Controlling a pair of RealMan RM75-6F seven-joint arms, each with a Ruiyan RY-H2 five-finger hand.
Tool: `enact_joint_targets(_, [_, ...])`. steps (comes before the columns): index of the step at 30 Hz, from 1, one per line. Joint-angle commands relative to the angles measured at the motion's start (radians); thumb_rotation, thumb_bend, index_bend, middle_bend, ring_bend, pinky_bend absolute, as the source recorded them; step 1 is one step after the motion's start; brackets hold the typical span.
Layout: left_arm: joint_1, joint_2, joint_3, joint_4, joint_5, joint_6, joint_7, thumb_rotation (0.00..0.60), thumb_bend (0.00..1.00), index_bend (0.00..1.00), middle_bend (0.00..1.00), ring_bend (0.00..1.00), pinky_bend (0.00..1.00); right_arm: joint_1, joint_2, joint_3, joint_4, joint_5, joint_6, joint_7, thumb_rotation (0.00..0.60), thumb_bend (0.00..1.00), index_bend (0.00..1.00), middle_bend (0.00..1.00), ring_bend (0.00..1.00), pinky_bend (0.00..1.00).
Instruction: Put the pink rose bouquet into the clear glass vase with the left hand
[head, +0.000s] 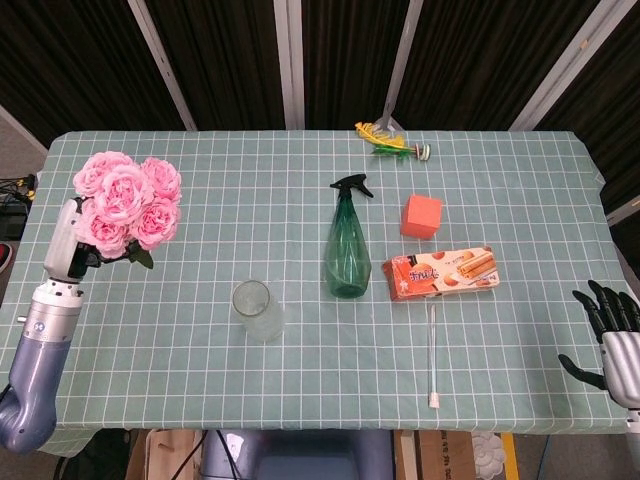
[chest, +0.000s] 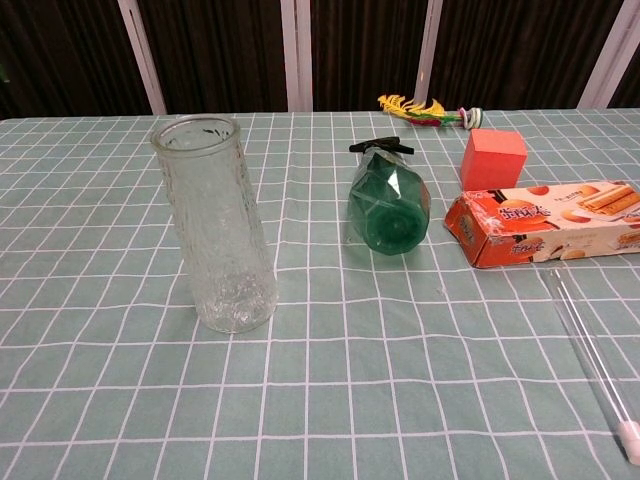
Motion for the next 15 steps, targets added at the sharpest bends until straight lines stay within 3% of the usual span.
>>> enact_joint_targets(1, [-0.005,0.027,-0.009,-0.120,0.068,-0.010,-0.151,0.600,0.50,0.35,0.40,0.26,0.30,0.000,0.000,0.000,0.001,0.001,-0.001,0.002,0.600,0.21,0.15,0.05,0.02,0.00])
enact_joint_targets(8, [-0.029,0.044,-0.010,-0.271,0.082,-0.044,-0.229,0.600,0.50,0.35,0.41,0.26,0.30,-0.001,0.002,0.001,0.004,0.003,0.001,0.010,0.600,0.21,0.15,0.05,0.02,0.00])
enact_joint_targets(15, [-0.045,0.044,-0.002,-0.348,0.084,-0.060,-0.204,0.600,0.50,0.35,0.41,0.26,0.30,-0.001,0.001,0.001,0.005,0.002,0.003,0.012,0.600,0.21,0.15,0.05,0.02,0.00])
